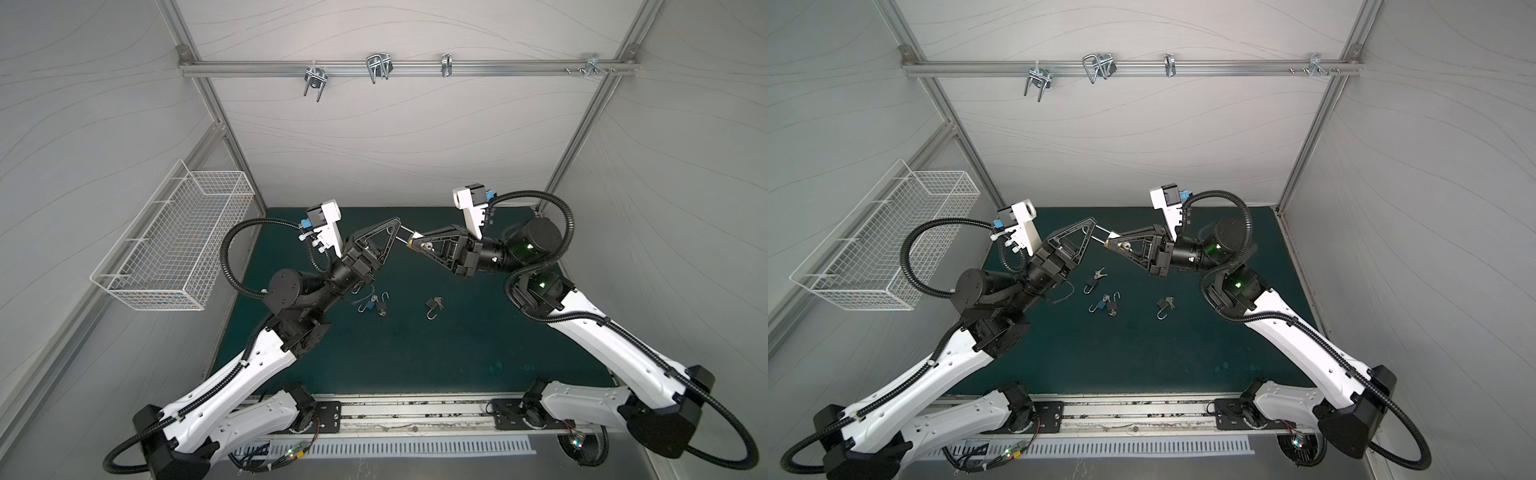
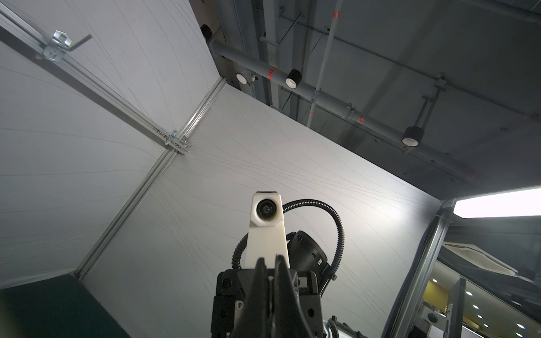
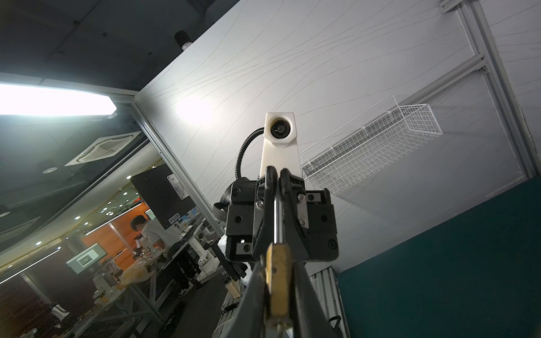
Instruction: Lock with the key
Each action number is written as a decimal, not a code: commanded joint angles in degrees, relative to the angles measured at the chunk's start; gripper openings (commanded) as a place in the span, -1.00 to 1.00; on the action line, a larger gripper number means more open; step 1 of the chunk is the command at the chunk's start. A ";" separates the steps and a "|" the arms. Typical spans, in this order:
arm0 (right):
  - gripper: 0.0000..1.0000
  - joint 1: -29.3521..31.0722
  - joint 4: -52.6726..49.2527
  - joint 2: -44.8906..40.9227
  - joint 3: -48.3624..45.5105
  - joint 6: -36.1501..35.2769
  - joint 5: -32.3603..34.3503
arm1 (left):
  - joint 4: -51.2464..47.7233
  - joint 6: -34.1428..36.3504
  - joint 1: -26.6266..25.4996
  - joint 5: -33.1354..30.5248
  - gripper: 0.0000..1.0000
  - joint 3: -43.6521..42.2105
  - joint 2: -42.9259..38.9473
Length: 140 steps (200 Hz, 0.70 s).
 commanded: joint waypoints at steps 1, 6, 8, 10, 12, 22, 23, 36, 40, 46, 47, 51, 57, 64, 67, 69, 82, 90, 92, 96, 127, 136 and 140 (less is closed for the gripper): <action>-1.00 1.70 7.07 2.68 4.31 -0.13 9.05 | -18.00 -0.43 -6.49 18.81 -1.00 -5.68 7.10; -1.00 1.70 6.70 2.78 4.81 -0.51 9.13 | -17.84 -0.38 -6.82 18.73 -1.00 -5.66 7.44; -1.00 1.70 6.48 2.81 4.97 -0.63 9.15 | -17.79 -0.35 -6.97 18.72 -1.00 -5.58 7.49; -1.00 1.70 6.36 2.88 5.12 -0.71 9.09 | -17.71 -0.38 -7.18 18.72 -1.00 -5.56 7.68; -1.00 1.73 6.28 2.94 5.24 -0.82 9.07 | -17.70 -0.33 -7.39 18.72 -1.00 -5.55 7.86; -1.00 1.79 6.30 3.43 5.98 -0.92 8.92 | -17.60 -0.13 -8.38 18.39 -1.00 -5.15 8.58; -1.00 1.79 6.33 3.46 6.04 -0.90 8.86 | -17.56 -0.10 -8.48 18.38 -1.00 -5.18 8.62; -1.00 2.02 6.76 4.05 6.65 -0.90 8.94 | -17.13 0.06 -9.99 18.37 -1.00 -4.67 10.05; -1.00 2.07 6.84 4.19 6.91 -0.88 9.01 | -17.00 0.03 -10.31 18.37 -1.00 -4.55 10.55; -1.00 2.11 6.78 4.43 7.33 -0.88 8.89 | -16.54 -0.12 -10.81 18.37 -1.00 -4.54 11.23; -1.00 2.09 6.78 4.49 7.38 -0.88 8.89 | -16.41 -0.19 -10.92 18.41 -1.00 -4.56 11.30; -1.00 2.06 6.73 4.62 7.68 -0.88 8.91 | -16.00 -0.34 -11.17 18.46 -1.00 -4.59 11.68; -1.00 2.06 6.59 4.80 8.19 -0.93 8.75 | -15.54 -0.75 -11.61 18.62 -1.00 -4.75 12.28; -1.00 2.06 6.02 4.90 8.90 -1.33 8.42 | -15.50 -1.12 -11.94 18.54 -1.00 -4.89 12.96; -1.00 2.06 5.77 5.00 9.19 -1.40 8.33 | -13.68 -1.27 -12.07 18.55 -1.00 -4.93 13.17; -1.00 2.06 5.52 4.99 9.38 -1.61 8.25 | -13.39 -1.30 -12.19 18.55 -1.00 -4.89 13.38; -1.00 2.36 3.15 4.96 10.63 -3.49 7.53 | -13.05 -1.52 -12.68 18.55 -1.00 -4.76 14.16; -1.00 2.64 0.64 4.82 11.38 -5.44 7.31 | -12.90 -1.66 -12.72 18.54 -1.00 -4.67 14.43; -1.00 2.71 -0.07 4.75 11.53 -5.98 7.31 | -12.91 -1.68 -12.73 18.54 -1.00 -4.54 14.45; -1.00 2.83 -1.15 4.65 11.84 -7.02 7.29 | -12.98 -1.65 -12.70 18.48 -1.00 -4.50 14.33; -1.00 3.88 -12.74 0.90 10.28 -17.49 13.54 | -17.41 1.21 -12.24 15.79 -1.00 -3.41 11.54; -1.00 3.86 -14.88 -0.35 9.08 -19.41 15.58 | -18.65 1.85 -11.72 15.43 -1.00 -2.99 10.61; -1.00 3.82 -15.99 -0.80 8.78 -20.39 16.20 | -19.01 2.10 -11.43 15.33 -1.00 -2.77 10.30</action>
